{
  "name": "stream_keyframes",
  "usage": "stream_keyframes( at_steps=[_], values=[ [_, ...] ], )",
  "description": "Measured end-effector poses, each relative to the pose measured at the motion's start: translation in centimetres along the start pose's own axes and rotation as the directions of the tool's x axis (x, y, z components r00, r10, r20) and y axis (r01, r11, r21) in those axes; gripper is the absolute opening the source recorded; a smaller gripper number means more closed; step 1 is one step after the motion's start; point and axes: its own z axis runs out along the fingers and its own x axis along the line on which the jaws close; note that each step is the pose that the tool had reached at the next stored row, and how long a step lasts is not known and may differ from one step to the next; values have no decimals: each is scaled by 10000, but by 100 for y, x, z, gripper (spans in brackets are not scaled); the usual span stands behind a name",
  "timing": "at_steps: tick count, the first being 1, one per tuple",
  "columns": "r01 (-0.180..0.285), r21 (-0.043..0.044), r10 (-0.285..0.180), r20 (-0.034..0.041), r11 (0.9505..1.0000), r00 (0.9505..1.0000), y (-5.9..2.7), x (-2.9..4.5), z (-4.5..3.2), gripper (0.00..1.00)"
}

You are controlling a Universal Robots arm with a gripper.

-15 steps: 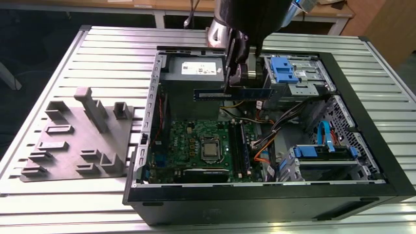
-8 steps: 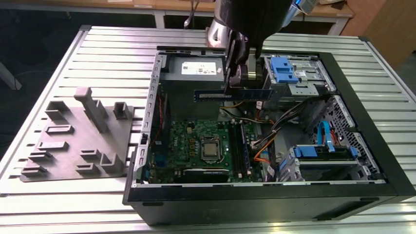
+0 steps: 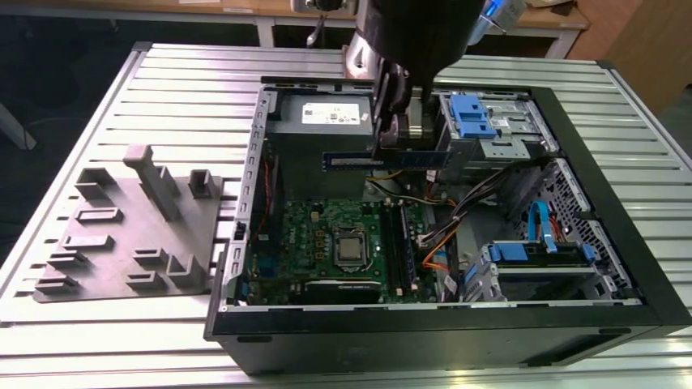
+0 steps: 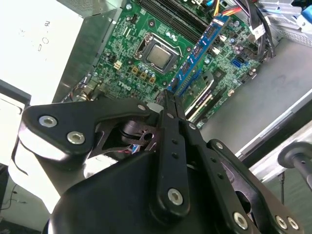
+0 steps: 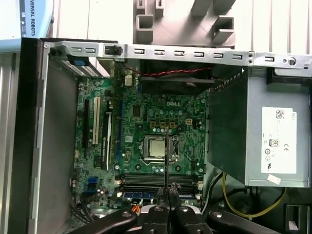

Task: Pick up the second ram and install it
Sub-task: 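Pick up the second ram and move it above second insertion slot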

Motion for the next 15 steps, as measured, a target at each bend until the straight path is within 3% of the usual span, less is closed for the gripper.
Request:
stream_keyframes(
  at_steps=[7,15],
  values=[
    [1,-20,-1,-3,10000,10000,-3,-47,112,8],
    [-8,-211,8,-6,9998,10000,-9,-60,251,8]
  ],
)
